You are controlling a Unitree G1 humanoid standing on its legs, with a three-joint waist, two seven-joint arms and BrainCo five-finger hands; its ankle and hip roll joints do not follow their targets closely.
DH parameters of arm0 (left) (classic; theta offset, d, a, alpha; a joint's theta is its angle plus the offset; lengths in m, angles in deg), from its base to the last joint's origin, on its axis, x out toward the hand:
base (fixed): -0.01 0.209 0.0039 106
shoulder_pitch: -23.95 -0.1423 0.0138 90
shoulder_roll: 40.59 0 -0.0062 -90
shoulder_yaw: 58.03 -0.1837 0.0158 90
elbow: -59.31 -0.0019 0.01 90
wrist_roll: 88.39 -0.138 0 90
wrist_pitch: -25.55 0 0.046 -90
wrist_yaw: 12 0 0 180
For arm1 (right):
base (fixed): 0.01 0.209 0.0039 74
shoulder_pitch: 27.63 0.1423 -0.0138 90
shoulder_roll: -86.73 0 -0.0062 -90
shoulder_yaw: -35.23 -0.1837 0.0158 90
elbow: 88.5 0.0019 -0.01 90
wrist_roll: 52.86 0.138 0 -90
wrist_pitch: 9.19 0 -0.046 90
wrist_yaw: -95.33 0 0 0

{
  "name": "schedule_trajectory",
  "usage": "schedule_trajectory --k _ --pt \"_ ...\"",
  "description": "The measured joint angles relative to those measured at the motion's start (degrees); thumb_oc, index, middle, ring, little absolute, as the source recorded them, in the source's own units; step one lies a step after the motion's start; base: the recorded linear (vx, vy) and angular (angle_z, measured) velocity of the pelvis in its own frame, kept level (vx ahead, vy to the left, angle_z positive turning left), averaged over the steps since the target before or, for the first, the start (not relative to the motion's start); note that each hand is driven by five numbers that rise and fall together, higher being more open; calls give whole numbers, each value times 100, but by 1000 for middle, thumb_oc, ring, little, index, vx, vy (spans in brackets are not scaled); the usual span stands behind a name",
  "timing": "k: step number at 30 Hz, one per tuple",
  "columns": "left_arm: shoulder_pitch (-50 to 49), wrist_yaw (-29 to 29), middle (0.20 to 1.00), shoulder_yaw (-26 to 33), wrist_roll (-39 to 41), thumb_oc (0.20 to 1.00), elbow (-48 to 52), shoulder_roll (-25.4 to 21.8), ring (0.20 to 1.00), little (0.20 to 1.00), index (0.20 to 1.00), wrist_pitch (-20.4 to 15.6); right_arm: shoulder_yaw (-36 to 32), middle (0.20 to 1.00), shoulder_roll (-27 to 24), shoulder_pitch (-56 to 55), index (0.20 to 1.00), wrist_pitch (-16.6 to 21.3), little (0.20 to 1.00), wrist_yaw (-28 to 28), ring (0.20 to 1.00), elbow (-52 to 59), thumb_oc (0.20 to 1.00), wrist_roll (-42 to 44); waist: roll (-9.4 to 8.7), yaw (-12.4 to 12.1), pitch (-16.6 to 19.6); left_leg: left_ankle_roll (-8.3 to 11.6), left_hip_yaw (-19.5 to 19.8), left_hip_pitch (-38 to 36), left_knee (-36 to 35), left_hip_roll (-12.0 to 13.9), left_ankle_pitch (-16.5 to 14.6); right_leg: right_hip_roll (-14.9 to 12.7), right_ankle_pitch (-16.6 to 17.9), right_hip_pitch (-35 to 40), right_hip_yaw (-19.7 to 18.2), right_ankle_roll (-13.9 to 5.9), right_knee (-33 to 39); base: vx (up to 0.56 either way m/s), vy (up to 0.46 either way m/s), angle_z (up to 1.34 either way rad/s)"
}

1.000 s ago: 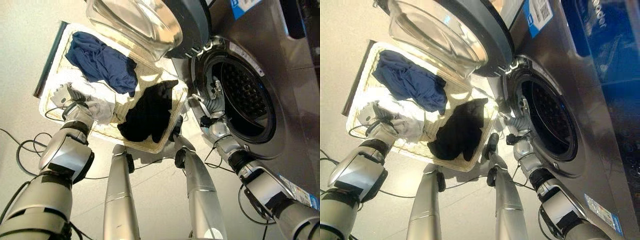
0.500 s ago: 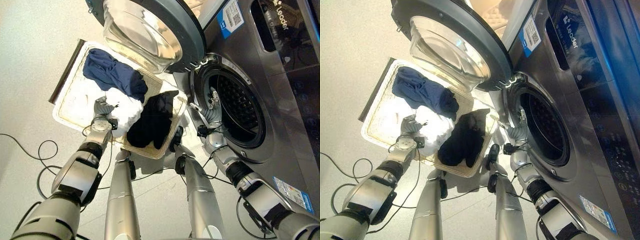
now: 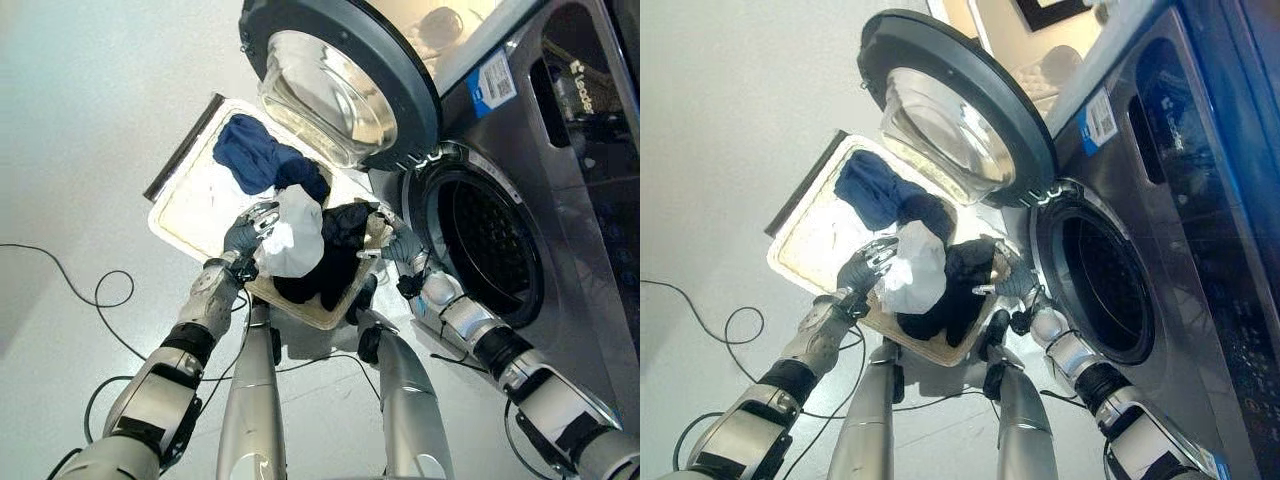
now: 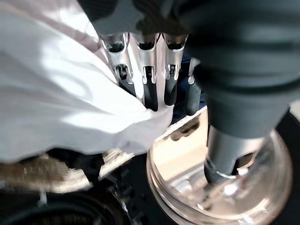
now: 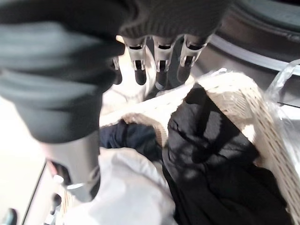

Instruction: Put the clothes into the washing machine.

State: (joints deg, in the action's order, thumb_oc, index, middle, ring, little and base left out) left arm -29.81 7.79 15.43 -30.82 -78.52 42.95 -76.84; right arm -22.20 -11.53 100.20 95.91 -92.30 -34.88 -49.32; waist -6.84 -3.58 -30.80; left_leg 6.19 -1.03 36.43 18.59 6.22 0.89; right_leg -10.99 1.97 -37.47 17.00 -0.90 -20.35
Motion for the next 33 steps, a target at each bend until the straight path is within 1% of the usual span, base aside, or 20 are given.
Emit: schedule_trajectory --k 1,3,4,6,7,8,10,13,15,17,20,22,24,27,28,30,33 --pt "-18 72 200 -14 42 200 41 7 200 200 200 38 11 1000 4 26 1000 -16 1000 116 1000 5 1000 21 7 -18 -3 -4 0 -17 -8 -8 2 -8 -7 21 5 -8 -2 7 -42 9" --pt "-148 363 200 -27 221 200 455 32 200 200 200 191 196 1000 22 226 1000 -162 1000 648 1000 5 1000 122 30 -61 -16 -12 68 -103 -69 -56 40 -59 -30 134 79 -27 1 4 -23 18" --pt "-141 445 200 -41 232 200 495 45 200 200 200 211 197 1000 60 265 1000 -214 1000 794 1000 5 1000 171 35 -81 -15 -14 96 -124 -79 -72 48 -76 -41 164 99 -33 -4 6 -14 19" --pt "-138 573 200 -62 303 200 606 84 200 200 200 308 219 1000 98 354 1000 -350 1000 1019 1000 -24 1000 301 43 -137 -17 -27 110 -183 -129 -115 78 -122 -53 202 123 -48 -20 6 -10 11" --pt "-123 659 200 -73 326 200 643 161 200 200 200 342 220 1000 98 386 1000 -426 1000 1117 1000 -54 1000 399 80 -197 -15 -37 118 -191 -128 -139 84 -145 -60 214 123 -59 -37 4 -7 13" --pt "-120 750 200 -75 432 200 712 241 200 200 200 436 220 1000 176 495 1000 -468 1000 1244 1000 -265 1000 551 121 -220 -17 -52 139 -199 -139 -169 97 -168 -79 231 124 -87 -42 1 -1 10" --pt "-113 858 200 -144 456 200 774 334 200 200 200 499 225 1000 309 635 1000 -559 1000 1378 1000 -461 1000 682 131 -226 -22 -69 144 -200 -161 -203 119 -206 -82 229 136 -93 -55 -3 7 9" --pt "-50 972 200 -267 514 200 854 407 200 200 200 688 232 1000 420 742 1000 -724 1000 1448 1000 -582 1000 735 177 -229 -21 -91 171 -205 -198 -266 141 -270 -105 224 140 -128 -96 -2 10 10" --pt "-2 1091 200 -347 547 200 882 559 200 200 200 813 233 1000 516 837 1000 -821 1000 1470 1000 -737 1000 732 215 -229 -26 -105 180 -207 -205 -304 150 -307 -108 220 143 -136 -122 -6 19 8" --pt "38 1176 200 -430 720 200 984 677 200 200 200 953 248 1000 608 965 1000 -993 1000 1468 1000 -974 1000 705 287 -233 -26 -120 193 -206 -216 -336 161 -335 -111 220 150 -145 -134 -8 23 6" --pt "50 1322 200 -512 843 200 1263 942 200 200 200 1186 403 1000 705 1155 1000 -1322 1000 1363 1000 -1402 1000 347 430 -295 -22 -133 196 -207 -225 -357 171 -356 -115 221 154 -158 -138 -1 6 1" --pt "84 1372 200 -595 911 200 1301 1035 200 200 200 1240 429 1000 764 1198 1000 -1485 1000 1212 1000 -1612 1000 40 485 -329 -22 -134 206 -206 -227 -360 174 -358 -115 220 161 -158 -145 0 0 0" --pt "113 1408 200 -616 1042 200 1324 1160 200 200 200 1435 432 1000 842 1254 1000 -1736 1000 1079 1000 -1874 1000 -130 540 -354 -22 -129 238 -205 -235 -371 182 -368 -128 221 183 -164 -167 0 5 5" --pt "112 1447 200 -693 1197 200 1335 1242 200 200 200 1632 424 1000 946 1312 1000 -1836 1000 1080 1000 -2058 1000 -181 558 -358 -19 -122 275 -194 -248 -377 199 -376 -147 220 214 -159 -187 6 7 7" --pt "101 1488 200 -717 1318 200 1430 1272 200 200 200 1843 426 1000 1017 1424 1000 -1894 1000 1088 1000 -2297 1000 -186 588 -362 -20 -118 311 -192 -282 -392 233 -392 -162 220 237 -161 -202 3 10 12" --pt "83 1565 200 -767 1363 200 1573 1329 200 200 200 1964 430 1000 1027 1493 1000 -1920 1000 1103 1000 -2359 1000 -188 627 -377 -32 -115 343 -191 -320 -410 270 -411 -163 219 254 -161 -210 3 8 12" --pt "78 1665 200 -1023 1596 200 2016 1360 200 200 200 2176 507 1000 1032 1662 1000 -1939 1000 1295 1000 -2481 1000 -427 714 -415 -28 -126 365 -185 -330 -444 291 -446 -183 216 267 -191 -234 -1 4 5"
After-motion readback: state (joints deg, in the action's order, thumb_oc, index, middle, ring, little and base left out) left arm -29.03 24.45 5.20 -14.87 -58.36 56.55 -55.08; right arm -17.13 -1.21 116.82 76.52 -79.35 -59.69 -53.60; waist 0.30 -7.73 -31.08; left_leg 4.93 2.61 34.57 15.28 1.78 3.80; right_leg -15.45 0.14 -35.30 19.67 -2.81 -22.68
